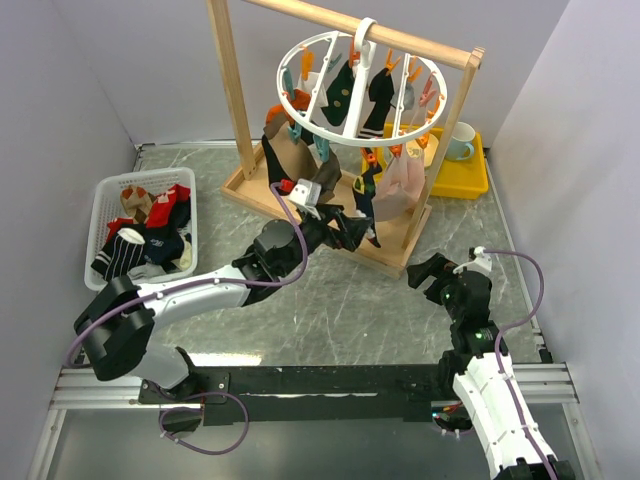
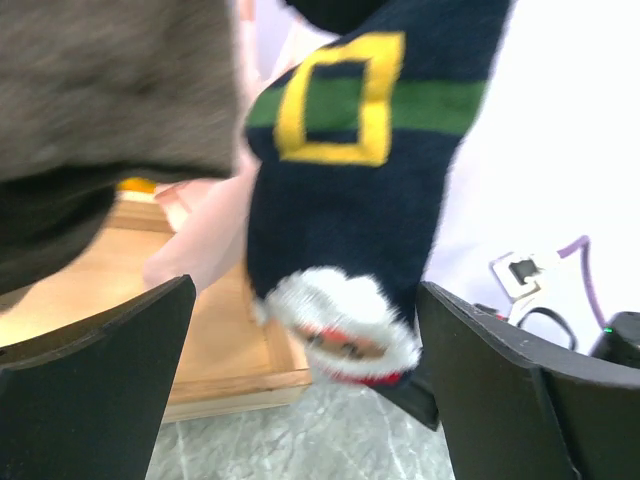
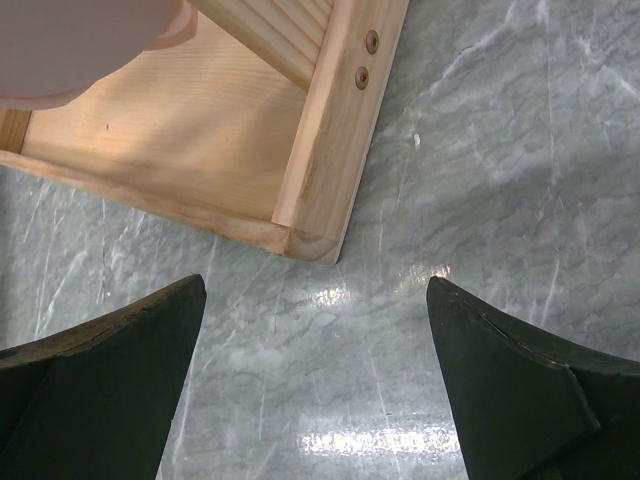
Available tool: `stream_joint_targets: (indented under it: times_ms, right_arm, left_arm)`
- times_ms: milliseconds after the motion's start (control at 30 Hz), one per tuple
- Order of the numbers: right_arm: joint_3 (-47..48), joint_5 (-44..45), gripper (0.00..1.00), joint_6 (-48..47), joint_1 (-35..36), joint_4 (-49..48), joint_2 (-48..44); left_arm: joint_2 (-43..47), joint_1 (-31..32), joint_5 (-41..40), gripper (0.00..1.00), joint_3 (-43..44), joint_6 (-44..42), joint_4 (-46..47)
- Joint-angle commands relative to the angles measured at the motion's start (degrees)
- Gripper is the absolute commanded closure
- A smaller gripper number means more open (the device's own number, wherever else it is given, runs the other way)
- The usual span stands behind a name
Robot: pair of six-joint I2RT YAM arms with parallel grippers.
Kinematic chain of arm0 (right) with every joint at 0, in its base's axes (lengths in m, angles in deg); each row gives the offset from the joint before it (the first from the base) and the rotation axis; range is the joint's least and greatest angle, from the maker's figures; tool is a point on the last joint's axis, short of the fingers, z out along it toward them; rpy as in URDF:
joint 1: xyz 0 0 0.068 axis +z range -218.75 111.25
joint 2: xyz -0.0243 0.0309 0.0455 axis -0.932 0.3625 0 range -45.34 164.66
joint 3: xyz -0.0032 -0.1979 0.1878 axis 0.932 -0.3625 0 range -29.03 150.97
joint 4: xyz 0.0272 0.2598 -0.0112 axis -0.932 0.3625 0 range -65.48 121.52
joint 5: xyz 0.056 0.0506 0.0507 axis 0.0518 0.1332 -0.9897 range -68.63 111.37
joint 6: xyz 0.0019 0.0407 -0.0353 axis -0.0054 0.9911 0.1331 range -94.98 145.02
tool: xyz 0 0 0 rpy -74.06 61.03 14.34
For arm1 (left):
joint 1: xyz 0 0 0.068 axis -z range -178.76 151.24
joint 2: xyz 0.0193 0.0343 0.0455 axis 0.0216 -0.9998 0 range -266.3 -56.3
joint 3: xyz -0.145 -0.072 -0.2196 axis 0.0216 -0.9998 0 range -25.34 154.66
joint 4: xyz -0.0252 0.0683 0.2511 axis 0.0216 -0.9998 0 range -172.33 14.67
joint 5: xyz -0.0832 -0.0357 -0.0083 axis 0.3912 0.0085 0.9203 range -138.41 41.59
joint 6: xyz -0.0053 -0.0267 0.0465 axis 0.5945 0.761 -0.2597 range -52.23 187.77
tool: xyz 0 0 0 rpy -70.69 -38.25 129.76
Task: Remove the socks clipped to the hanger
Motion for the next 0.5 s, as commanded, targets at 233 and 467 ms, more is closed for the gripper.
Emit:
stream_joint_targets:
  times_ms: [233, 467]
  right_arm:
    - [1.3, 0.0, 0.00, -0.7, 0.3, -2.1, -0.6]
    - [4.1, -1.3, 0.00, -2.5, 0.3, 1.9, -2.4]
  left_arm:
    - [-3.8, 2.0, -4.7, 0.05, 9.7, -2.0, -6.2]
    - [-2.8, 2.0, -7.0, 0.80, 8.8, -4.0, -4.1]
